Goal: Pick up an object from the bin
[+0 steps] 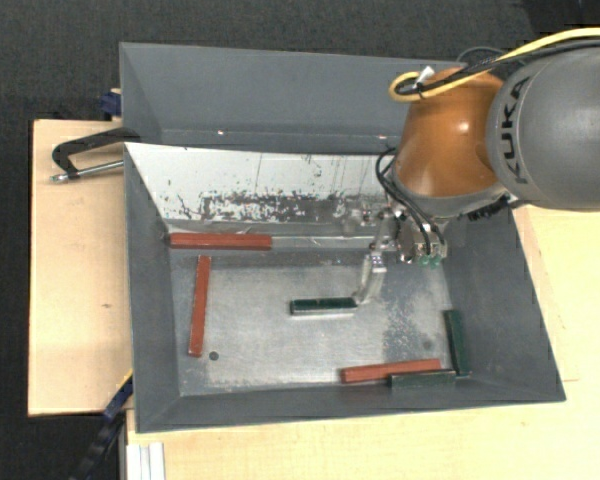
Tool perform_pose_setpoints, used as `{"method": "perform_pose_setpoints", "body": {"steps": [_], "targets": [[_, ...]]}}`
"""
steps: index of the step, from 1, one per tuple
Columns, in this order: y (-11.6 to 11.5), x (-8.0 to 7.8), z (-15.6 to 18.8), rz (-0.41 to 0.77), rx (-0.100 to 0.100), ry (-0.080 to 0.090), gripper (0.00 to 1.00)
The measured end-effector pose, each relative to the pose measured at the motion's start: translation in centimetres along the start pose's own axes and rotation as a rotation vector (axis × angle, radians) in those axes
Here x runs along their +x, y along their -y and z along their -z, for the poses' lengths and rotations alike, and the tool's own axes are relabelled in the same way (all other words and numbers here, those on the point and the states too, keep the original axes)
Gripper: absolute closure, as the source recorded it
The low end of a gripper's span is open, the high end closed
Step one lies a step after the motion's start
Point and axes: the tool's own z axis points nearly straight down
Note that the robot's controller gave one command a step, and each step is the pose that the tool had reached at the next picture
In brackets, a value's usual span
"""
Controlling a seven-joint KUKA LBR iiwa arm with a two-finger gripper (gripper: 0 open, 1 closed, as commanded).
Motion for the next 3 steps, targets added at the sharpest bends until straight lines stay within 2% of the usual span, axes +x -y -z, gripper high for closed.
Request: {"method": "perform_pose_setpoints", "body": {"steps": [1,2,3], "targets": [[-0.4,1.0,-4.6,-0.139,0.0,-0.009,0.0],[-3.8,2.6,-6.0,-0.196,0.0,-0.009,1.0],[-3.8,2.6,-6.0,-0.196,0.0,-0.009,1.0]]}}
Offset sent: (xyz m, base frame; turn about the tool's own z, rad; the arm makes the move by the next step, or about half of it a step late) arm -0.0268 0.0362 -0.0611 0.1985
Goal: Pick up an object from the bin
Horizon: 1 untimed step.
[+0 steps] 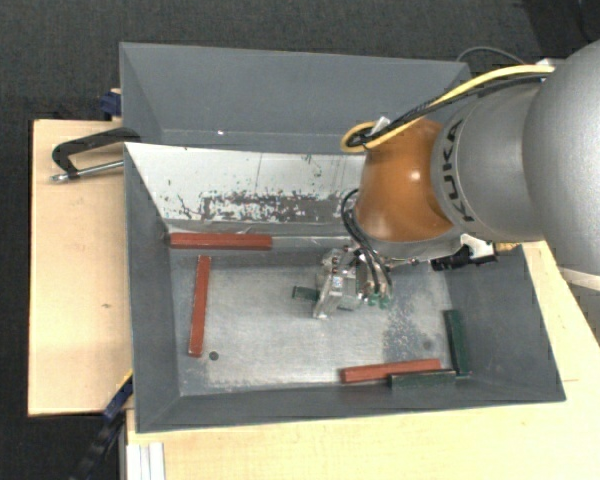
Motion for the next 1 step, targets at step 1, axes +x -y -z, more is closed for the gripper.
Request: {"method": "perform_pose_setpoints", "body": {"steps": [1], "targets": [[-3.76,-1.13,12.31,-0.004,-0.001,0.005,1.0]]}}
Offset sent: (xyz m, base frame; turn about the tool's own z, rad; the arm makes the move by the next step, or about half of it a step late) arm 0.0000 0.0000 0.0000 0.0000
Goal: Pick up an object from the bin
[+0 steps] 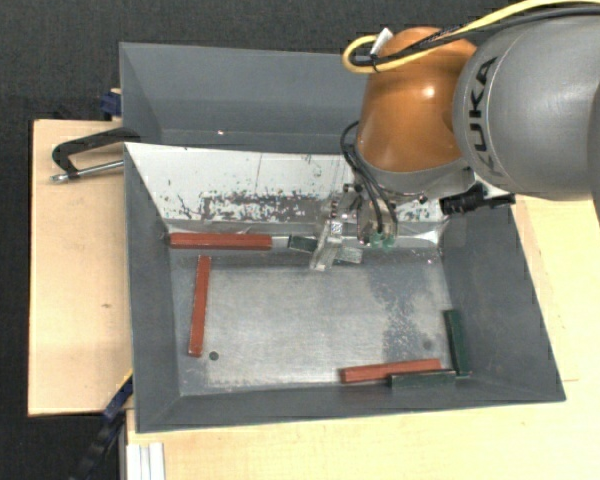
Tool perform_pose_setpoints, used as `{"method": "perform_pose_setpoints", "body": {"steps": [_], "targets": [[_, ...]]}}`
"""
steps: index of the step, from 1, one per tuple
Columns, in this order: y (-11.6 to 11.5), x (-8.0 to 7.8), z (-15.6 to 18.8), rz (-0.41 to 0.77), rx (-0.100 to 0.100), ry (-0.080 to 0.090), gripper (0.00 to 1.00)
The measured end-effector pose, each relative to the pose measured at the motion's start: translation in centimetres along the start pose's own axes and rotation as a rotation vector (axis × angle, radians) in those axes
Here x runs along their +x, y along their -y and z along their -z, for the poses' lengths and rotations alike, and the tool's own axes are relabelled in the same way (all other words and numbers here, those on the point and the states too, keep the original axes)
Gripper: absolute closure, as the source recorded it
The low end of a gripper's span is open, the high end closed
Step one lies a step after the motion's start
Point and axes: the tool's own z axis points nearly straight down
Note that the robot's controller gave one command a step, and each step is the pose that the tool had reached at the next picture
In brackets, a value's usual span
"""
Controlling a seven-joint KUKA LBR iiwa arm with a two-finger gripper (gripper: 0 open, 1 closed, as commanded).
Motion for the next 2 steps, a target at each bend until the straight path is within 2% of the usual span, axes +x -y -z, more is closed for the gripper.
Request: {"method": "perform_pose_setpoints", "body": {"steps": [1,2], "targets": [[0.0,0.0,0.0,0.0,0.0,0.0,1.0],[1.0,0.1,3.3,0.166,0.002,-0.008,1.0]]}}
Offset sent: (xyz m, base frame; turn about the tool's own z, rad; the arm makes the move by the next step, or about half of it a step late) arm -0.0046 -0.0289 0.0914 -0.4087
